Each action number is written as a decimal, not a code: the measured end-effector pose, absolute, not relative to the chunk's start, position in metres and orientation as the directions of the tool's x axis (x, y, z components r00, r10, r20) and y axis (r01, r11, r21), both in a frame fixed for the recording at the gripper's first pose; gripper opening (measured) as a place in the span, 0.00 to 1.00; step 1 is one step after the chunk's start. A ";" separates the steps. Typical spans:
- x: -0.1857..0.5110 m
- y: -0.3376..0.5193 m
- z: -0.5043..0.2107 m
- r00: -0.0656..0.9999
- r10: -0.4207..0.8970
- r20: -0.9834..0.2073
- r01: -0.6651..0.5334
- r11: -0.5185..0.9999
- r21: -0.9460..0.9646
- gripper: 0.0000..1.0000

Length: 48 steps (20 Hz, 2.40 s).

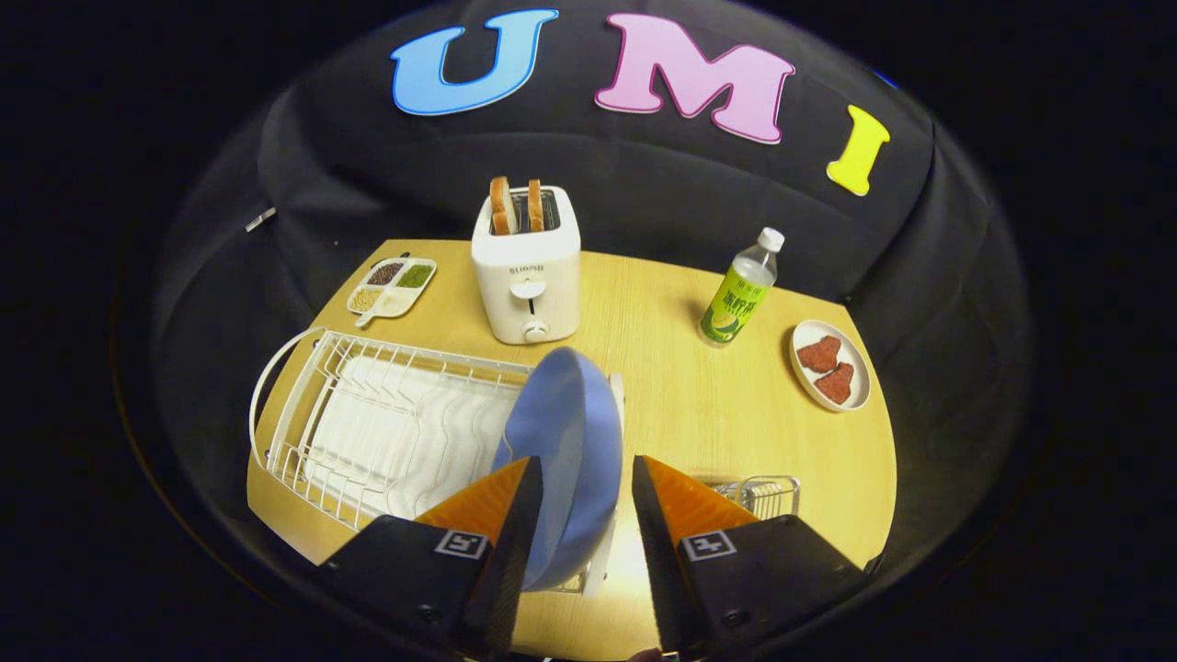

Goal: Take the plate from the dish rack, then take the spoon from the basket and place it into the plate.

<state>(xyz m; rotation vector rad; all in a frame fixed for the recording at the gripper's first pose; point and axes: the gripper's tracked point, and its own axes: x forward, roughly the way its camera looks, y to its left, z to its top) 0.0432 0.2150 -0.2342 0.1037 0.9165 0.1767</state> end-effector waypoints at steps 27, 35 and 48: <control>0.032 0.151 -0.150 0.726 0.255 -0.638 -0.020 0.936 0.352 0.27; -0.042 0.080 -0.167 0.685 0.307 -0.661 -0.016 0.913 0.408 0.27; -0.173 0.061 -0.275 0.473 0.428 -0.770 0.031 0.865 0.500 0.27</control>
